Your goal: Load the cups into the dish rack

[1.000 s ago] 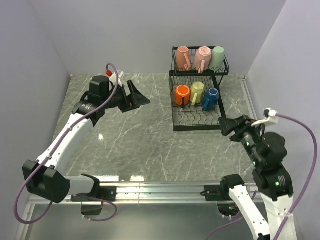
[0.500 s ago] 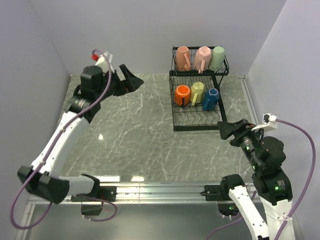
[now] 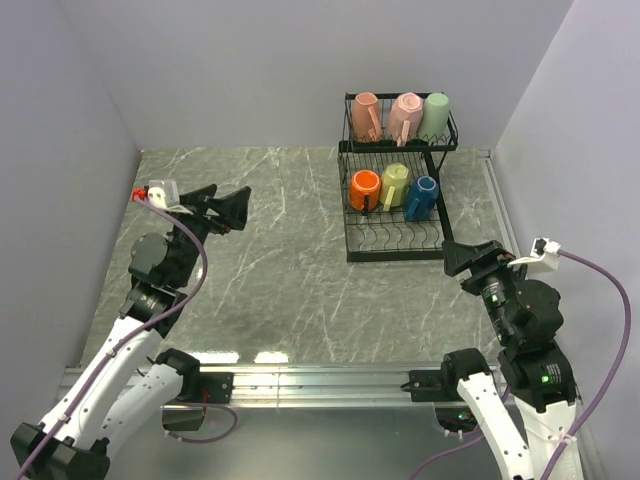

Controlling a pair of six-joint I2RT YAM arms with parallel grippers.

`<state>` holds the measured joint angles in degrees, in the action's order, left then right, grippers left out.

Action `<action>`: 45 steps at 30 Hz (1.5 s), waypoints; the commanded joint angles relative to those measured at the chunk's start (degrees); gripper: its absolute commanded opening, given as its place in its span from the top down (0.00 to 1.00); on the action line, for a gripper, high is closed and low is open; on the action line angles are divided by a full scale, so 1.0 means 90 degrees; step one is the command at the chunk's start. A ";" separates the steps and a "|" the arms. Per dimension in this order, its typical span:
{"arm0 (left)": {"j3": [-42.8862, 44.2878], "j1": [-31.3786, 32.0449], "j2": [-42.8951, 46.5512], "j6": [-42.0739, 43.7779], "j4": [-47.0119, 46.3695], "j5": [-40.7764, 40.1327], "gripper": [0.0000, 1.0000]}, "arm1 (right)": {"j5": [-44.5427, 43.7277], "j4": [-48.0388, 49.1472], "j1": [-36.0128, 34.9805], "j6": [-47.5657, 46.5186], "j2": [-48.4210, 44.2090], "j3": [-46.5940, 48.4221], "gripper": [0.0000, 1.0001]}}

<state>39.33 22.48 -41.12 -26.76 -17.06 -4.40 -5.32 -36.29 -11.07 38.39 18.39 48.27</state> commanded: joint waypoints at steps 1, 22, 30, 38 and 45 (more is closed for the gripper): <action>-0.0102 0.0032 0.0164 0.0542 -0.0516 -0.0058 0.01 | -0.0229 0.0322 -0.0010 0.0129 -0.0081 -0.0129 0.17; -0.0220 0.0032 0.0302 0.1059 -0.0390 0.0216 0.01 | -0.0082 0.0390 -0.0001 0.0168 -0.0003 -0.0198 0.16; -0.0269 0.0032 0.0292 0.1245 -0.0487 0.0167 0.01 | -0.0083 0.0546 -0.0010 0.0002 0.0232 -0.0090 0.16; -0.0454 0.0032 0.0350 0.1411 -0.0565 0.0118 0.01 | -0.0082 0.0575 -0.0010 -0.0008 0.0554 0.0047 0.16; -0.0707 0.0022 0.0536 0.1811 -0.0614 -0.0387 0.01 | -0.0141 0.0673 -0.0010 -0.0018 0.0876 0.0144 0.15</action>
